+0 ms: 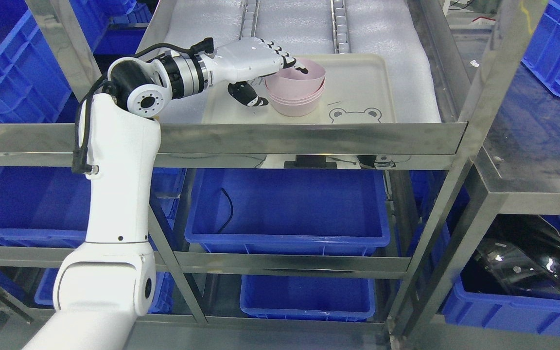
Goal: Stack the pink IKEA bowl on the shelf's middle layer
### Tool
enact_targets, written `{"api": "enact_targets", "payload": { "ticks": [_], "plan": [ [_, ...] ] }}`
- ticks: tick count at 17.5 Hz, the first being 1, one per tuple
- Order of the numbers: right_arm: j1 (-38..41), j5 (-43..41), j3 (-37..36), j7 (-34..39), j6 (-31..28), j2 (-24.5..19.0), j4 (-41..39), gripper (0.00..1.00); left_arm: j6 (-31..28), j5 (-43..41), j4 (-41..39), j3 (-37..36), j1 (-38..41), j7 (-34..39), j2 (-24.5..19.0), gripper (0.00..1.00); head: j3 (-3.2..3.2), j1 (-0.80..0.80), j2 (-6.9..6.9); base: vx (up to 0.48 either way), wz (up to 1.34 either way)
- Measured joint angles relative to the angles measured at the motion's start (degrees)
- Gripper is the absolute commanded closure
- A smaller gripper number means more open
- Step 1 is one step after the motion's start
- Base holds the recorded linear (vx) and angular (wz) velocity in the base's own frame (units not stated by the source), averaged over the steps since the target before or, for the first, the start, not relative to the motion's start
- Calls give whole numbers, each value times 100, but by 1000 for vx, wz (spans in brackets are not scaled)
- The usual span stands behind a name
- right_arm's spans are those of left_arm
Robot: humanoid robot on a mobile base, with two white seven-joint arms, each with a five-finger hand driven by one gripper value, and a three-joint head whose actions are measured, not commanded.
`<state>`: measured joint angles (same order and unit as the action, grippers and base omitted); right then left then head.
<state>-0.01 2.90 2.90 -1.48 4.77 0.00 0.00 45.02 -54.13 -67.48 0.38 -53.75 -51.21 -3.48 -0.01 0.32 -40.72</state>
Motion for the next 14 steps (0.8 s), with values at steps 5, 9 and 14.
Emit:
{"api": "enact_targets", "payload": {
  "ticks": [5,9,14],
  "plan": [
    [0,0,0,0,0,0,0,0,-362,1480,-3,52,-178,-11,128,22,0,0,0,0,0],
    [0,0,0,0,0,0,0,0,-808,3122,-122,-203,-93,-9,202,20,0,0,0,0,0],
    [0,0,0,1,0,0,0,0,-884,4161,-678,-1212,1108,-37,262,20,0,0,0,0,0]
  ]
}}
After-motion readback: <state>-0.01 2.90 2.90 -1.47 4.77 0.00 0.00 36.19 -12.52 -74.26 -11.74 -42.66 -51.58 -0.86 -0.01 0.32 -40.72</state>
